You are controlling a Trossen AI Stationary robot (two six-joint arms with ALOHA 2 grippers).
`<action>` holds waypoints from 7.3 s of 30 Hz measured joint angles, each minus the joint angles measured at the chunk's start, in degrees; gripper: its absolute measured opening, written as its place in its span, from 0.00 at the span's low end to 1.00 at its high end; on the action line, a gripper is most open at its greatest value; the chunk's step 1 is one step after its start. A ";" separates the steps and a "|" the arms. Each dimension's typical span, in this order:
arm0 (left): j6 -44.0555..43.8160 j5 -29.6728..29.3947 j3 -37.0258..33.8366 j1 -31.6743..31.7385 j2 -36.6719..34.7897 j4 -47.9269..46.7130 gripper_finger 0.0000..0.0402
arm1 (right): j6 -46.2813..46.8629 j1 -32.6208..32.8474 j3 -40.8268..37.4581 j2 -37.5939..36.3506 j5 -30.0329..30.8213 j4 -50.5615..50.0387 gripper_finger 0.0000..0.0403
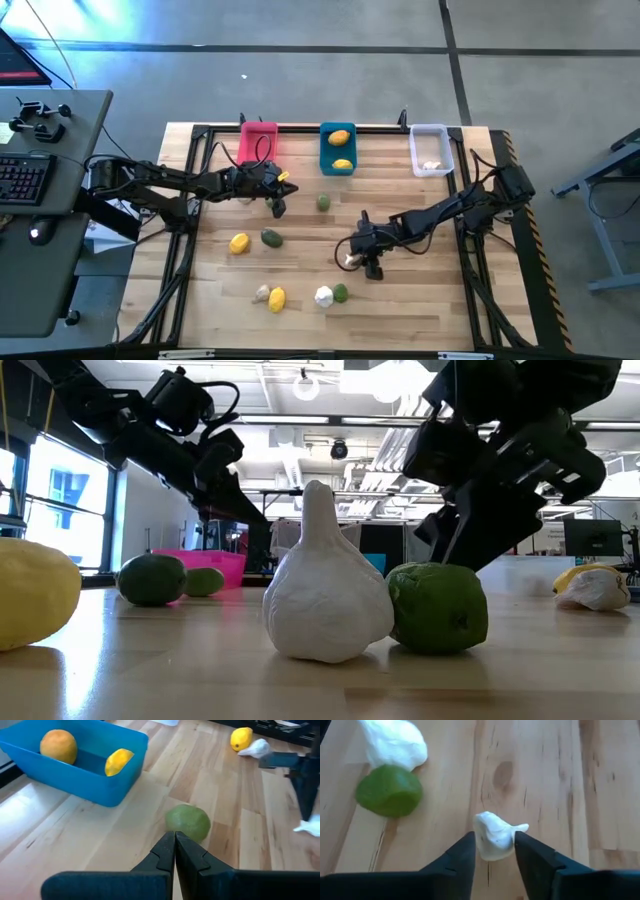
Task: Sort produce into baskets
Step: Put the garlic into the white bin, then put the lemon into the blue bin
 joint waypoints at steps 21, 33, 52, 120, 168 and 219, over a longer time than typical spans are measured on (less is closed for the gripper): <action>-4.70 -1.27 0.00 -0.02 0.00 0.48 0.00 | 9.52 -5.86 11.87 -5.57 7.22 -21.21 0.02; -4.22 -0.57 0.00 0.00 -0.02 3.90 0.00 | 13.01 -30.25 15.41 -23.73 21.22 -52.40 0.01; -3.80 -0.57 0.00 -0.15 -0.02 6.11 0.00 | 5.94 -66.83 13.20 -21.98 23.64 -50.50 0.01; -2.84 2.86 -0.02 0.35 0.00 1.48 0.00 | -13.00 -32.33 13.33 -22.33 -0.73 -79.25 0.65; -0.98 2.34 -0.02 0.35 0.00 -1.73 0.00 | -32.28 -29.73 12.69 -1.05 -3.59 -74.05 0.69; -1.55 1.75 0.00 0.35 -0.39 -1.31 0.00 | -15.48 -44.35 53.36 17.97 5.14 -49.05 0.34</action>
